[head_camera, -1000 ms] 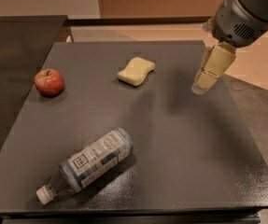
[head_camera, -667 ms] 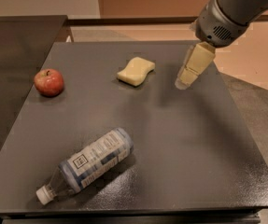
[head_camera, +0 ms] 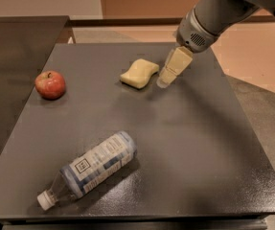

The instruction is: Move sponge near blue plastic bottle

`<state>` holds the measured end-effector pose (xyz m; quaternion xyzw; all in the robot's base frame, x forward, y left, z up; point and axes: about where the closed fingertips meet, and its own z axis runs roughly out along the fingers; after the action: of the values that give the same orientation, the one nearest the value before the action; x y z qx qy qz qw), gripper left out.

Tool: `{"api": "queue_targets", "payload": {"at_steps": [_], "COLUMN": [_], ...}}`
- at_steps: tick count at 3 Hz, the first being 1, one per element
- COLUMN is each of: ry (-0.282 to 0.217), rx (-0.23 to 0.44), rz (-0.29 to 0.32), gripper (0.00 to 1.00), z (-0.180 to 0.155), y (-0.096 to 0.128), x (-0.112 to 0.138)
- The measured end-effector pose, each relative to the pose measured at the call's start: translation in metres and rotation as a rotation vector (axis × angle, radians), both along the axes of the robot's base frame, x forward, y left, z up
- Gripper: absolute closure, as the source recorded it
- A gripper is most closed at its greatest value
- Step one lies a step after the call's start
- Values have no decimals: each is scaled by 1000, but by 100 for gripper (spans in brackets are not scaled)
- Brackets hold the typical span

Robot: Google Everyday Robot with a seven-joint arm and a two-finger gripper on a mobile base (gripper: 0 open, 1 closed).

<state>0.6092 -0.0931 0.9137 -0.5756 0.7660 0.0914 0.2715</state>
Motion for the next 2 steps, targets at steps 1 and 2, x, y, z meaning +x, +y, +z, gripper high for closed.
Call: {"api": "queue_targets", "payload": {"at_steps": [1,2], "ry": [34,57], "rx": [43,67], "rz": [0,5], "gripper": [0,0], "z": [-22,-38], "y": [14,28], "x": [24,40]}}
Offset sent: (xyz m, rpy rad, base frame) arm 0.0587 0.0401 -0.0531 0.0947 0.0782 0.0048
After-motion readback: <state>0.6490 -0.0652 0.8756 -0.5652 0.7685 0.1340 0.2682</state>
